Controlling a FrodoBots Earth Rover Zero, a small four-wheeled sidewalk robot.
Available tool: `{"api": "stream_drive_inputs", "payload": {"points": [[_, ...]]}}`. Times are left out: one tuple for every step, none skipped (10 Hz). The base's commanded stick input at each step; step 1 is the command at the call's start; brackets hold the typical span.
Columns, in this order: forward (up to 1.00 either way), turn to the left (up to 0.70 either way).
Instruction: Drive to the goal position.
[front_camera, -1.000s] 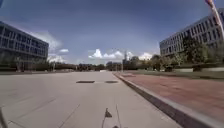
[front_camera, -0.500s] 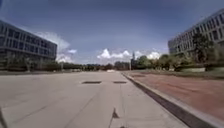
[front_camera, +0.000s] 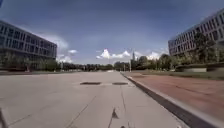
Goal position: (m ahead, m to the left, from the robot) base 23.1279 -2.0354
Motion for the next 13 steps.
{"api": "stream_drive_inputs", "payload": {"points": [[0.7, 0.0], [0.7, 0.0], [0.7, 0.0], [0.7, 0.0], [0.7, 0.0], [0.7, -0.02], [0.7, -0.2], [0.7, -0.35], [0.7, -0.25], [0.7, 0.0], [0.7, 0.0], [0.7, 0.0], [0.7, 0.0]]}}
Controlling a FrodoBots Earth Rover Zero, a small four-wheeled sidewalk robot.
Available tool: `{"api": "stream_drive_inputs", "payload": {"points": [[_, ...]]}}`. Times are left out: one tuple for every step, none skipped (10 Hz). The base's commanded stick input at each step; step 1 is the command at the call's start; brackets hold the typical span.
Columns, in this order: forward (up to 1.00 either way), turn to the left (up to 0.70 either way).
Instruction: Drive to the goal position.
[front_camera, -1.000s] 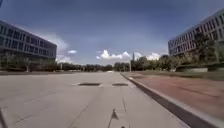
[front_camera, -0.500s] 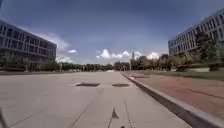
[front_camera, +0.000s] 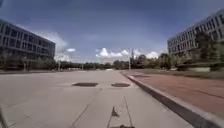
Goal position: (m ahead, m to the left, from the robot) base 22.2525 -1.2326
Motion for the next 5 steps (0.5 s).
{"api": "stream_drive_inputs", "payload": {"points": [[0.7, 0.0], [0.7, 0.0], [0.7, 0.0], [0.7, 0.0], [0.7, 0.0]]}}
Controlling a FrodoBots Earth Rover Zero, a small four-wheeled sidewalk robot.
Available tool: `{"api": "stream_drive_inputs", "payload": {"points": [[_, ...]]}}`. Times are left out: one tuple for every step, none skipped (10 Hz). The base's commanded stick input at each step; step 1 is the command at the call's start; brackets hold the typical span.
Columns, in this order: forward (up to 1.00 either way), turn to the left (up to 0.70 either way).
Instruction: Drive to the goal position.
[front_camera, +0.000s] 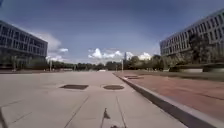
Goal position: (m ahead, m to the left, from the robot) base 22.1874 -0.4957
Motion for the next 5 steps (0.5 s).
{"api": "stream_drive_inputs", "payload": {"points": [[0.7, 0.0], [0.7, 0.0], [0.7, 0.0], [0.7, 0.0], [0.7, 0.0]]}}
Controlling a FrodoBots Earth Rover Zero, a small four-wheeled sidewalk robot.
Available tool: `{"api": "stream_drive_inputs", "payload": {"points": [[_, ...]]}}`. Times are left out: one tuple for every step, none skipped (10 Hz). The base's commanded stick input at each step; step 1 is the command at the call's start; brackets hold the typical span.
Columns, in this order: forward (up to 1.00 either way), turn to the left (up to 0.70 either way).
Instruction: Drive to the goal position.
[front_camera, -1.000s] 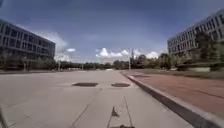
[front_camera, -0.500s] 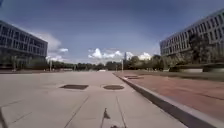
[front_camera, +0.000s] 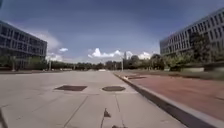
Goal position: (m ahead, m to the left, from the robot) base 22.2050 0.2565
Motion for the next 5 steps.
{"api": "stream_drive_inputs", "payload": {"points": [[0.7, 0.0], [0.7, 0.0], [0.7, 0.0], [0.7, 0.0], [0.7, 0.0]]}}
